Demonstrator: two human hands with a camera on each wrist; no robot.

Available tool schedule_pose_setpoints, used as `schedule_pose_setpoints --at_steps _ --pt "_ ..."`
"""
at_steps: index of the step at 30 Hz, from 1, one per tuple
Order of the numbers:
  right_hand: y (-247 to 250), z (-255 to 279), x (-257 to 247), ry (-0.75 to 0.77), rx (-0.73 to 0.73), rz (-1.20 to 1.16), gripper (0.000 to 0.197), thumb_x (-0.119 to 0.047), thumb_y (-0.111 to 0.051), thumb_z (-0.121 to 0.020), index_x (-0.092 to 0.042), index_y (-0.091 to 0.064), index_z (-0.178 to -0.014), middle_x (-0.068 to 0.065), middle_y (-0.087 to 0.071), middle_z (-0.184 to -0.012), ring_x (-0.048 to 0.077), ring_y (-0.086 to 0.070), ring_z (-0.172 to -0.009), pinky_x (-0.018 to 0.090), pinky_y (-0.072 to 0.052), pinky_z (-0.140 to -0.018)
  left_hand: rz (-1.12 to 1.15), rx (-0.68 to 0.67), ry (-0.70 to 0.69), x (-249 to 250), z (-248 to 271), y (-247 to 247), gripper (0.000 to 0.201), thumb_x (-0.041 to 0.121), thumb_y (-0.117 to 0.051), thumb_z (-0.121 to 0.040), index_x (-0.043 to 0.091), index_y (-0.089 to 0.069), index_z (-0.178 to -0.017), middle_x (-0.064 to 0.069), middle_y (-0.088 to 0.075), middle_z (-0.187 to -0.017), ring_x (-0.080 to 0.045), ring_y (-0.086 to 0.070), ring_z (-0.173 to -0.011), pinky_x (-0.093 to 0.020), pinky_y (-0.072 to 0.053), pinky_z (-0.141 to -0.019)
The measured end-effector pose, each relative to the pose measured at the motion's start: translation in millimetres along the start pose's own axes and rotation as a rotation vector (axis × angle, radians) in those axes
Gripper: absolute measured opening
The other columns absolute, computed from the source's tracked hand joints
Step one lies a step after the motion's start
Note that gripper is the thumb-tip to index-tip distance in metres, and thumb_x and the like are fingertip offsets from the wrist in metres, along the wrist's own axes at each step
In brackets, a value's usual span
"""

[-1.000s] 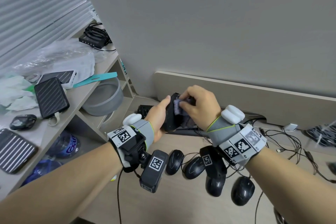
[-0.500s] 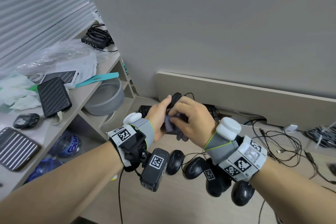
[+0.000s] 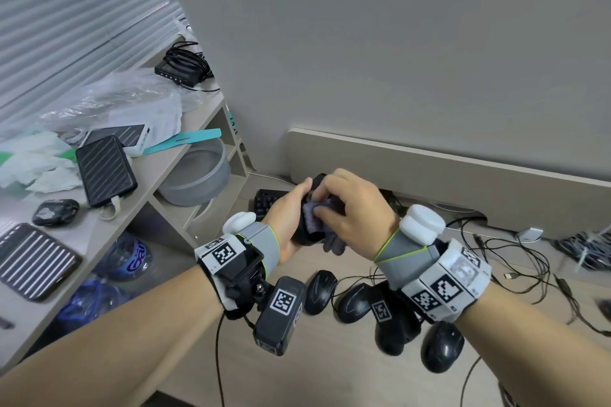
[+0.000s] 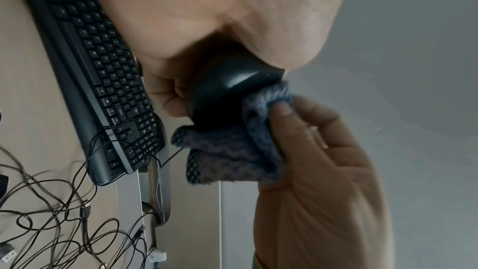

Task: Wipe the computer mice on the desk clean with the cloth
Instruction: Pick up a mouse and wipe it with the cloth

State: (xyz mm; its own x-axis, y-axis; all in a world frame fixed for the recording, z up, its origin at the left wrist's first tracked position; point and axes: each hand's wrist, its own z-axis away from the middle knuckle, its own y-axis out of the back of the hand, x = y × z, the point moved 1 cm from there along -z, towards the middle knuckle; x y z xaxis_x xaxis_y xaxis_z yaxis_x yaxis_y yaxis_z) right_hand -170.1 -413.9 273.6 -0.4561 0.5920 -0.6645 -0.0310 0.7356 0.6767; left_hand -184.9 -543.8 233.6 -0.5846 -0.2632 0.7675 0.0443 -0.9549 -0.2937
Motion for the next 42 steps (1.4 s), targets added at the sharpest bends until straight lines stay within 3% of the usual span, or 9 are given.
schedule_pose_setpoints --at_steps 6,12,16,24,28,32,35,38,42 --pt "-1 -2 29 -0.172 0.108 -0.003 0.015 -0.001 -0.067 -0.071 -0.011 -0.063 -0.081 0.006 -0.057 -0.081 0.019 -0.052 -0.073 0.023 -0.036 -0.067 -0.042 0.069 -0.018 -15 0 7 0.044 0.054 -0.052 -0.093 0.019 -0.073 -0.107 -0.009 -0.076 -0.104 -0.029 -0.070 -0.104 -0.046 -0.051 -0.099" --pt "-27 21 24 -0.122 0.015 -0.020 0.041 0.006 -0.060 -0.066 -0.007 -0.061 -0.105 0.004 -0.047 -0.104 0.005 -0.045 -0.089 -0.004 -0.027 -0.079 0.099 0.116 -0.016 -32 -4 11 0.050 0.053 -0.050 -0.095 0.012 -0.069 -0.115 -0.014 -0.073 -0.111 -0.028 -0.070 -0.101 -0.041 -0.055 -0.089" --pt "-30 28 38 -0.225 0.114 -0.030 0.043 0.010 -0.057 -0.065 -0.012 -0.064 -0.102 0.005 -0.050 -0.097 0.010 -0.047 -0.083 -0.004 -0.030 -0.072 0.103 0.055 -0.035 -45 -4 13 0.057 0.058 -0.058 -0.087 0.011 -0.070 -0.117 -0.015 -0.071 -0.116 -0.028 -0.067 -0.110 -0.043 -0.050 -0.100" --pt "-26 36 42 -0.207 0.034 -0.023 0.025 0.000 -0.065 -0.066 -0.016 -0.064 -0.086 0.002 -0.057 -0.084 0.016 -0.053 -0.078 0.019 -0.038 -0.069 0.175 0.028 -0.049 -52 0 24 0.038 0.025 -0.055 -0.096 -0.001 -0.062 -0.123 -0.026 -0.064 -0.123 -0.034 -0.064 -0.108 -0.045 -0.051 -0.095" --pt "-22 28 56 -0.362 0.042 -0.126 0.020 -0.006 -0.066 -0.072 -0.021 -0.061 -0.084 -0.001 -0.062 -0.073 0.019 -0.057 -0.069 0.030 -0.046 -0.068 0.152 0.138 -0.008 -52 1 23 0.036 0.035 -0.054 -0.097 0.007 -0.067 -0.115 -0.021 -0.071 -0.109 -0.035 -0.068 -0.093 -0.049 -0.057 -0.083" --pt "-32 39 44 -0.289 0.068 -0.221 0.022 -0.004 -0.063 -0.076 -0.024 -0.054 -0.079 -0.015 -0.061 -0.066 0.002 -0.059 -0.065 0.016 -0.042 -0.062 0.006 0.167 -0.021 -50 -4 25 0.045 0.048 -0.053 -0.096 0.007 -0.069 -0.109 -0.022 -0.073 -0.096 -0.035 -0.071 -0.076 -0.040 -0.057 -0.058" --pt "-37 48 40 -0.208 0.005 -0.193 0.021 -0.001 -0.064 -0.072 -0.019 -0.052 -0.076 -0.009 -0.058 -0.069 0.010 -0.056 -0.066 0.026 -0.044 -0.062 0.051 0.166 0.002 -46 -4 27 0.048 0.045 -0.055 -0.095 0.001 -0.066 -0.109 -0.021 -0.071 -0.089 -0.032 -0.068 -0.060 -0.035 -0.055 -0.047" --pt "-35 45 40 -0.166 -0.079 -0.152 0.020 -0.002 -0.063 -0.068 -0.018 -0.052 -0.073 -0.005 -0.056 -0.067 0.016 -0.053 -0.063 0.032 -0.045 -0.059 0.058 0.160 0.033 -44 -5 26 0.051 0.045 -0.056 -0.095 -0.002 -0.064 -0.112 -0.021 -0.069 -0.083 -0.029 -0.066 -0.052 -0.032 -0.052 -0.043" --pt "-22 25 48 -0.242 0.054 -0.183 0.027 -0.002 -0.065 -0.068 -0.026 -0.052 -0.068 -0.009 -0.059 -0.066 0.014 -0.057 -0.061 0.029 -0.046 -0.060 -0.016 0.126 0.028 -42 -5 24 0.049 0.043 -0.053 -0.097 -0.003 -0.065 -0.109 -0.022 -0.069 -0.082 -0.031 -0.065 -0.054 -0.031 -0.050 -0.045"
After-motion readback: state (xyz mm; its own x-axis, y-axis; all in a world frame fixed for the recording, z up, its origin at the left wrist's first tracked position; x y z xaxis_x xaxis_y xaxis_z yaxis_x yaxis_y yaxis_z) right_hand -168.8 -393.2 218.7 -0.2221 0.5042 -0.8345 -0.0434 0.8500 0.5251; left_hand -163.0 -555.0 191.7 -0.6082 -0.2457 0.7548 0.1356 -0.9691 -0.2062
